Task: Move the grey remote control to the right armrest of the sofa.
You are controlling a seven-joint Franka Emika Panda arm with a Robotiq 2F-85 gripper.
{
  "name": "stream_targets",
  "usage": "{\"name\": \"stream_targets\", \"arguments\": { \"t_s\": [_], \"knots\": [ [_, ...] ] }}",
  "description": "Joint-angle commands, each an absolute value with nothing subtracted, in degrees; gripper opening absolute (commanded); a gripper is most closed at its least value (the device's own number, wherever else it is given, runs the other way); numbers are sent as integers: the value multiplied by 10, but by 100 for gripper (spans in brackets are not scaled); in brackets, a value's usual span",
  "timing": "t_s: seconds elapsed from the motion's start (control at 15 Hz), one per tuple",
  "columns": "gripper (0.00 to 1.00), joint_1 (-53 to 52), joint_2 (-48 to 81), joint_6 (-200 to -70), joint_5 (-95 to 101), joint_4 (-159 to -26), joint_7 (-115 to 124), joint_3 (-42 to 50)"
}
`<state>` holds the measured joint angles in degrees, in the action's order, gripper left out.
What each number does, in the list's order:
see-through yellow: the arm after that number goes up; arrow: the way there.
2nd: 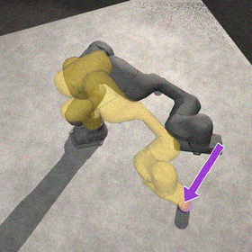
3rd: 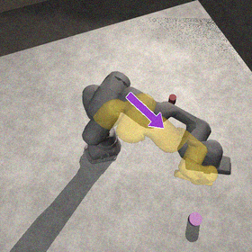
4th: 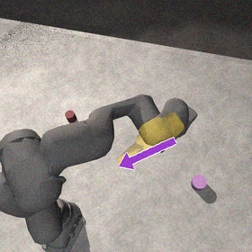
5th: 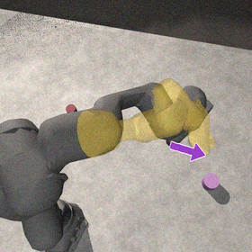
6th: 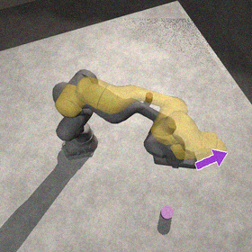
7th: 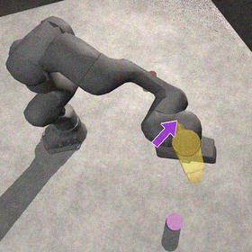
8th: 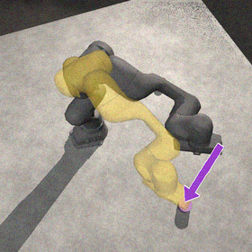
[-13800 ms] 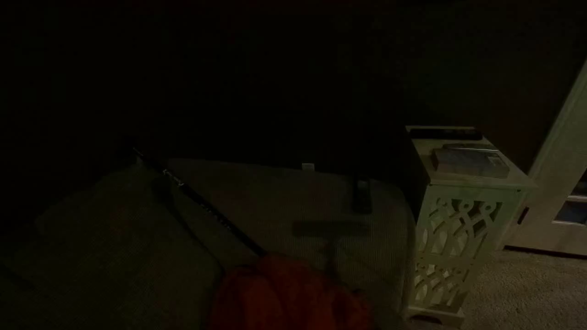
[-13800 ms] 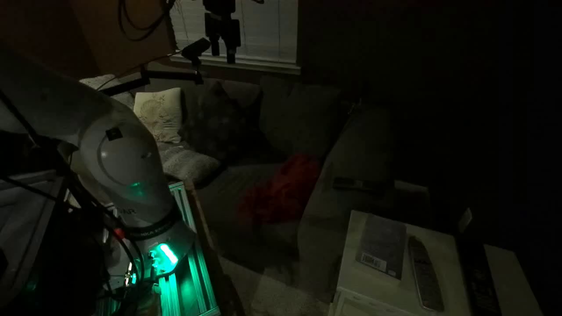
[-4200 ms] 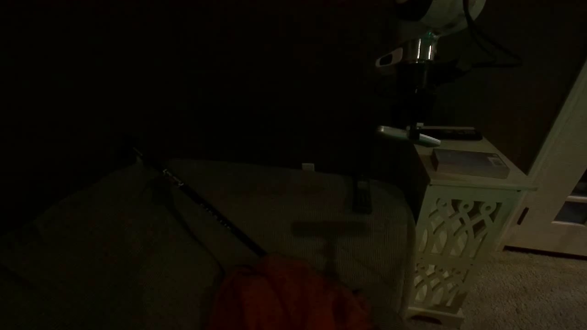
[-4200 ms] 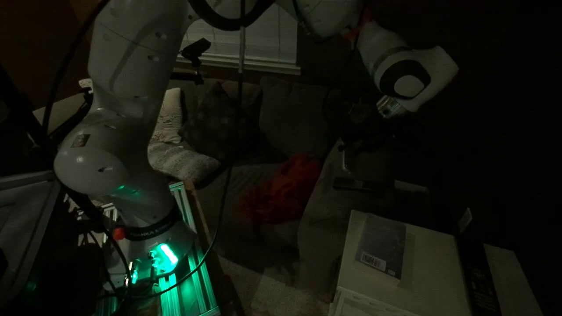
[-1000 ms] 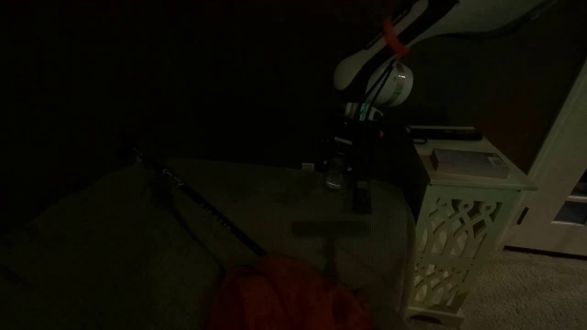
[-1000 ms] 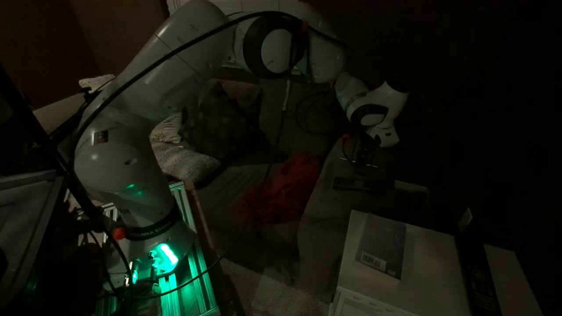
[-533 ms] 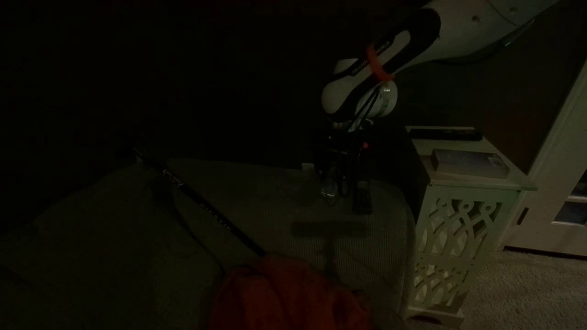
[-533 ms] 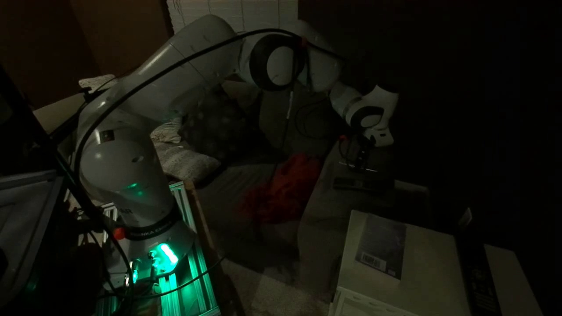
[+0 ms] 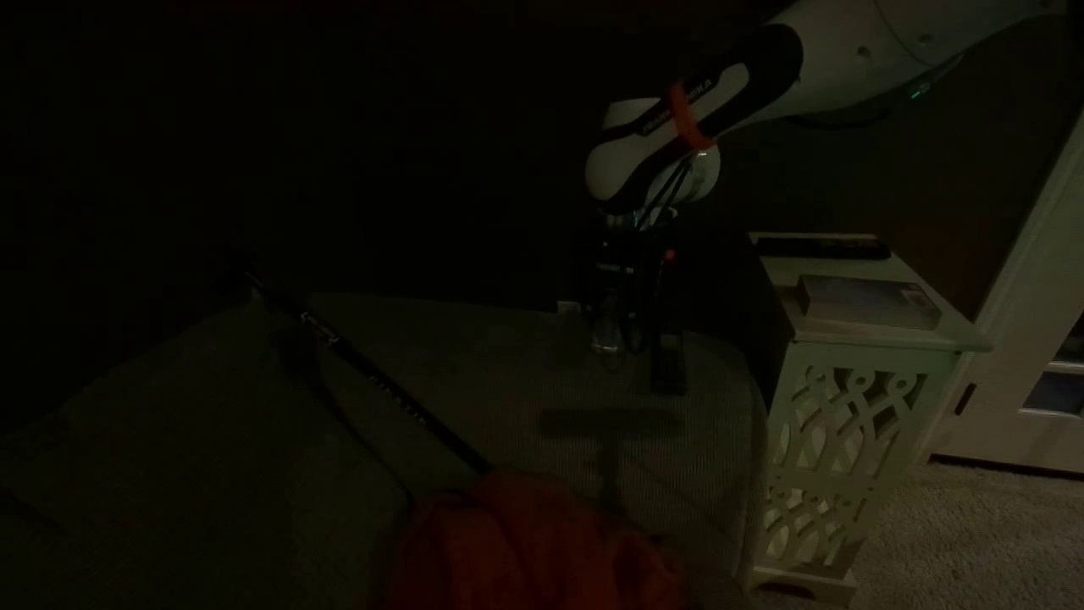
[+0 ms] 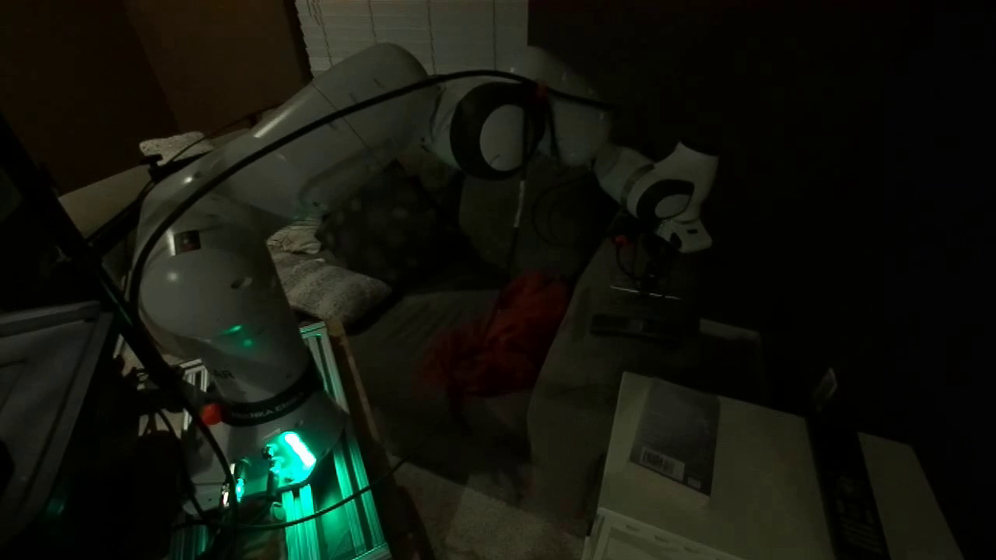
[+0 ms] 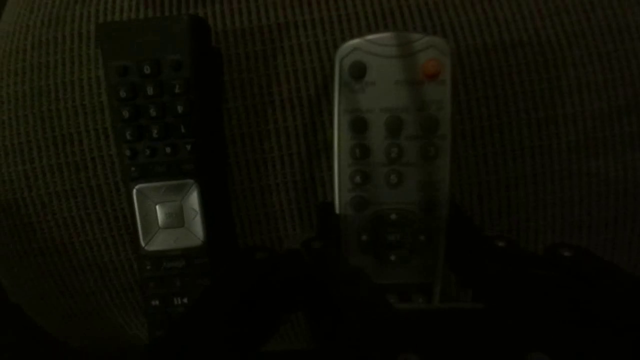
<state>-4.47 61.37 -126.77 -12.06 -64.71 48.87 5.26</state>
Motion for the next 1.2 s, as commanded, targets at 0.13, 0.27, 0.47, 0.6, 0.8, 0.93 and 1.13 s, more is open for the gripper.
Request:
{"name": "stream_targets", "arguments": {
  "t_s": [0.13, 0.27, 0.47, 0.6, 0.8, 0.93, 1.13],
  "knots": [
    [28, -22, 661, -1175, -110, -560, 485, 45],
    [28, -17, 672, -1165, -111, -544, 484, 43],
    [28, -16, 689, -1152, -108, -519, 483, 43],
    [28, -16, 700, -1148, -107, -504, 484, 44],
    [78, -19, 714, -1139, -105, -484, 487, 44],
    [86, -19, 720, -1136, -104, -473, 490, 44],
    [100, -22, 715, -1142, -101, -467, 494, 47]
  ]
}}
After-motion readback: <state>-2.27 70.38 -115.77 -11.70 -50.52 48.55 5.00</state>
